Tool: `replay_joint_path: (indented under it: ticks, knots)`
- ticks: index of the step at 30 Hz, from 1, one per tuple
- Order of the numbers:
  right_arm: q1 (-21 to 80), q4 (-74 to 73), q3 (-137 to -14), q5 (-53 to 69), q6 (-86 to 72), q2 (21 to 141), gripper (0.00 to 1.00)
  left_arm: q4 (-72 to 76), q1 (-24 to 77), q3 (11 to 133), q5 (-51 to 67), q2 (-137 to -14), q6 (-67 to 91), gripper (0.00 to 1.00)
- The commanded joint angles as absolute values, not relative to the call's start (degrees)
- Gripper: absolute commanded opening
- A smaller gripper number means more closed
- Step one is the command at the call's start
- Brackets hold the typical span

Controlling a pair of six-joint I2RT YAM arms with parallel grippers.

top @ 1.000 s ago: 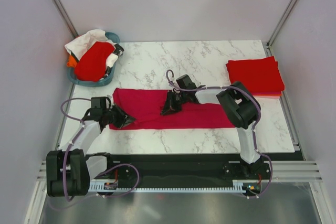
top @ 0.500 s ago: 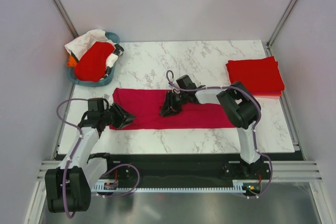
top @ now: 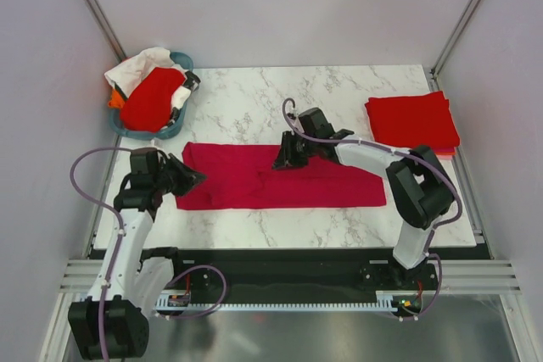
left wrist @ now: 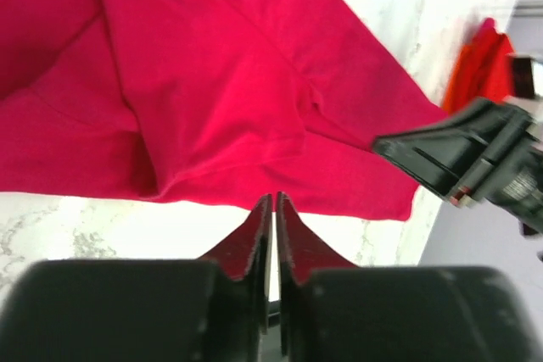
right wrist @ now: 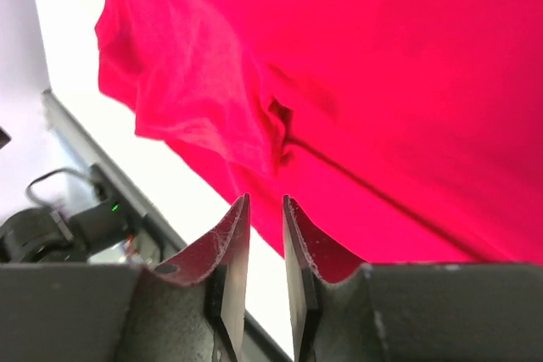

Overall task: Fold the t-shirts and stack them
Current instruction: Fold the tshirt

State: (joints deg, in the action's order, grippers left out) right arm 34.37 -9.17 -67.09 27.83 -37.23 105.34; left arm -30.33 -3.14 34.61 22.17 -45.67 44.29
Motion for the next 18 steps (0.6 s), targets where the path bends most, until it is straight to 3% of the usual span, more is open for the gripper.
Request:
replay_joint_path:
  ticks: [1, 3, 8, 16, 18]
  knots:
    - [34.37, -11.95, -65.57, 18.47, -32.88, 99.16, 0.28, -29.28, -3.25, 37.0, 18.38, -48.51, 41.92, 0.07]
    - [34.36, -12.48, -63.29, 13.38, -31.56, 96.87, 0.27, -27.78, -3.34, 36.74, 17.4, -50.0, 42.45, 0.02]
    - [33.84, -14.06, -56.62, 3.0, -29.27, 88.43, 0.02, -21.01, -2.29, 36.03, 16.71, -56.14, 43.59, 0.02]
    - [32.44, -23.11, -48.96, -22.56, -36.9, 75.86, 0.0, -14.33, -0.7, 38.5, 14.94, -68.54, 44.91, 0.02]
    - [31.3, -22.85, -46.24, -21.02, -37.01, 73.4, 0.0, -12.75, -0.7, 39.02, 13.28, -71.35, 45.44, 0.02]
